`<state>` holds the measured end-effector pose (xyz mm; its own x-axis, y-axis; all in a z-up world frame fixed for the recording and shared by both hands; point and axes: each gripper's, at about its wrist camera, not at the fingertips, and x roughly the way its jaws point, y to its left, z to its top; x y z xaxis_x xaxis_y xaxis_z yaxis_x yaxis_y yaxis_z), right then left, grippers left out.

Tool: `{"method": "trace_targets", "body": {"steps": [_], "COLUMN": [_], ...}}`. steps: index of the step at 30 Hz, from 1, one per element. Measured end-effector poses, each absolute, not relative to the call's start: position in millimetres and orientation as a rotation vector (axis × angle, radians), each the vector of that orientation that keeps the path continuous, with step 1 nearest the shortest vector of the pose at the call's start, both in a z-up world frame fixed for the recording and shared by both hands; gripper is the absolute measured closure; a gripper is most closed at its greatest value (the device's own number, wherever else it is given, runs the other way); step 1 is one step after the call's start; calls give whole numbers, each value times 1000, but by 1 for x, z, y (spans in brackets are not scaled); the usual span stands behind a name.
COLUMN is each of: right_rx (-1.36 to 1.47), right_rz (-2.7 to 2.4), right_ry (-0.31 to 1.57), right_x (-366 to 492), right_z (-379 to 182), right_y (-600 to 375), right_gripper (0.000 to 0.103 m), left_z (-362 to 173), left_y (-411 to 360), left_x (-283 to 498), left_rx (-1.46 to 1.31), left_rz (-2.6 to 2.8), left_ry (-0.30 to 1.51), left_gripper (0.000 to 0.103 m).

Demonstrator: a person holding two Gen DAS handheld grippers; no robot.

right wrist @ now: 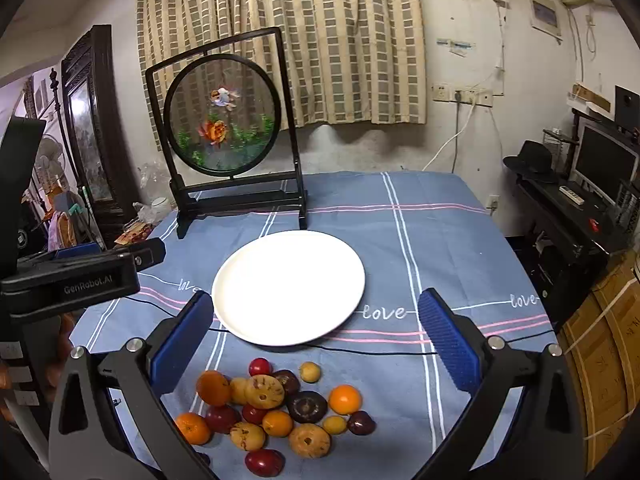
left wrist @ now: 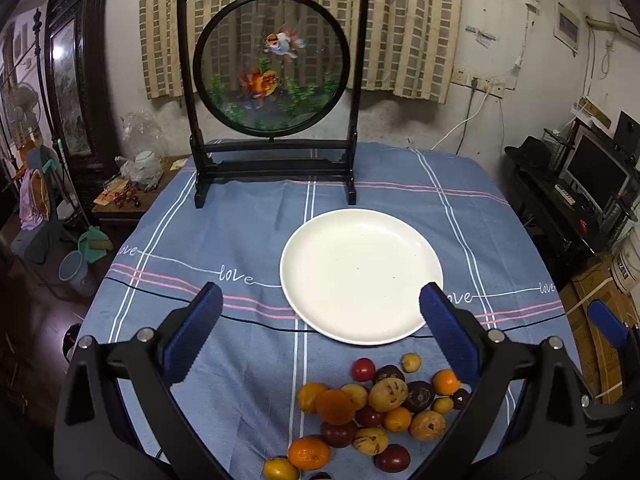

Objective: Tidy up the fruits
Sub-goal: 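Move both tools toward the fruit pile in front of the plate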

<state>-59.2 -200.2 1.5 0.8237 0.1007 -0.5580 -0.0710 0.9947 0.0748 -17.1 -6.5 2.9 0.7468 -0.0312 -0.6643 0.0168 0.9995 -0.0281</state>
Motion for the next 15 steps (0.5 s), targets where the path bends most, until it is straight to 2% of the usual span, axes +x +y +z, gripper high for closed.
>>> {"method": "trace_targets", "body": {"steps": [11,15], "right_rx": [56,43], "right_rz": [70,87], "right_ry": [629,651], "right_x": [-73,-79], "right_z": [-3,-11], "right_y": [-203,-199], "right_gripper": [1,1], "left_z": [0,-5], "left_y": [-12,-10], "left_x": [-25,-37], "left_rx": [-2,79], "left_rz": [-77,-56], "left_ry": [746,678], "left_gripper": [3,3]}}
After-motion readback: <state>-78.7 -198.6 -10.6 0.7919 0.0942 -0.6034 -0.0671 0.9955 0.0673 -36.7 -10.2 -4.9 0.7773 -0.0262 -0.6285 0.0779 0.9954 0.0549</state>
